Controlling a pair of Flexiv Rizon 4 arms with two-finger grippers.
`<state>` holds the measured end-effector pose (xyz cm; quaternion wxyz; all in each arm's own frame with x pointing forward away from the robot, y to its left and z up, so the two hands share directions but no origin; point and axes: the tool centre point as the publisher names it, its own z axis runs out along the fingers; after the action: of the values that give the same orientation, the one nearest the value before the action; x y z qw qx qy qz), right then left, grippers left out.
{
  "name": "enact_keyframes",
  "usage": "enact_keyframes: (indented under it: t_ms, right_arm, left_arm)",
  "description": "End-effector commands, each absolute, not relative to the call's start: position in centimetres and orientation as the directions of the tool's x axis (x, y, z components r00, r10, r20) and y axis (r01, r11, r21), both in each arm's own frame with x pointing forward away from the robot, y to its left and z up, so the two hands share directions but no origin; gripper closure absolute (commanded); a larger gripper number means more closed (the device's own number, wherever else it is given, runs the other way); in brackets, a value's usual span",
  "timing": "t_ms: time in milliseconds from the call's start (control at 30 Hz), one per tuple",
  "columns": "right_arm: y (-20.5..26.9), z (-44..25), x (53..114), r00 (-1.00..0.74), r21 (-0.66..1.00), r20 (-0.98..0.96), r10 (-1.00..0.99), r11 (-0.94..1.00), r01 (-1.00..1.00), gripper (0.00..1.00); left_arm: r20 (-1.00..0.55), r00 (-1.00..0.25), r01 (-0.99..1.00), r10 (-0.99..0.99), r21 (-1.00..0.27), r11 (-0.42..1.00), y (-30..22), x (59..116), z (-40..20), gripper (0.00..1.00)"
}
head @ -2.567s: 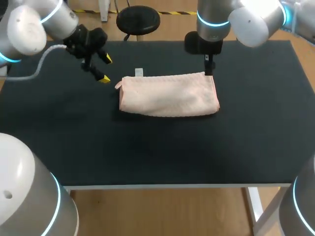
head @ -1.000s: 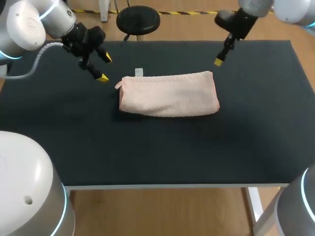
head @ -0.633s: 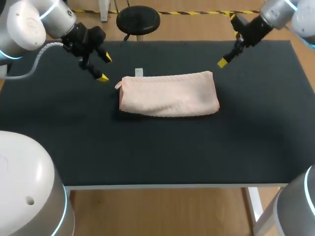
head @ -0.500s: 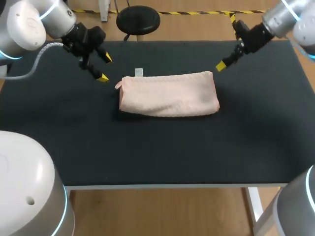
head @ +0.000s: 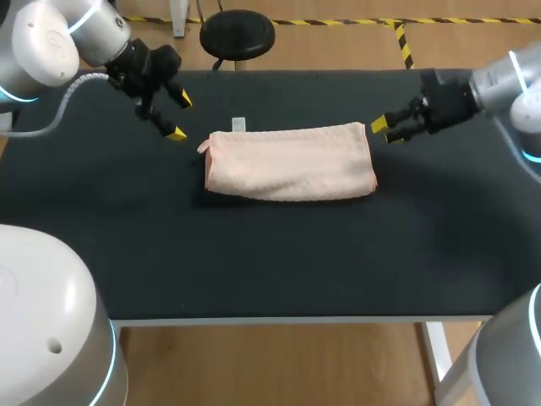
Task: Fold the towel
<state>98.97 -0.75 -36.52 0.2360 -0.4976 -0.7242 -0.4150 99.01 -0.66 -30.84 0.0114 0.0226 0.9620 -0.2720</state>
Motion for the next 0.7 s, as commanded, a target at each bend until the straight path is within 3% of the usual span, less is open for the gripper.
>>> enact_keyframes:
  t_ms: [33, 700]
  right_arm:
    - [-0.3, -37.1, 98.1, -0.385, 0.406, 0.751, 0.536, 0.086, 0.91, 0.0]
    - [0.8, -40.9, 98.7, -0.33, 0.296, 0.773, 0.542, 0.152, 0.943, 0.0]
  left_arm:
    - [-0.035, -0.999, 0.051, 0.039, -0.524, 0.85, -0.6, 99.0, -30.9, 0.0]
    - [-0.035, -0.999, 0.051, 0.039, -0.524, 0.85, -0.6, 99.0, -30.9, 0.0]
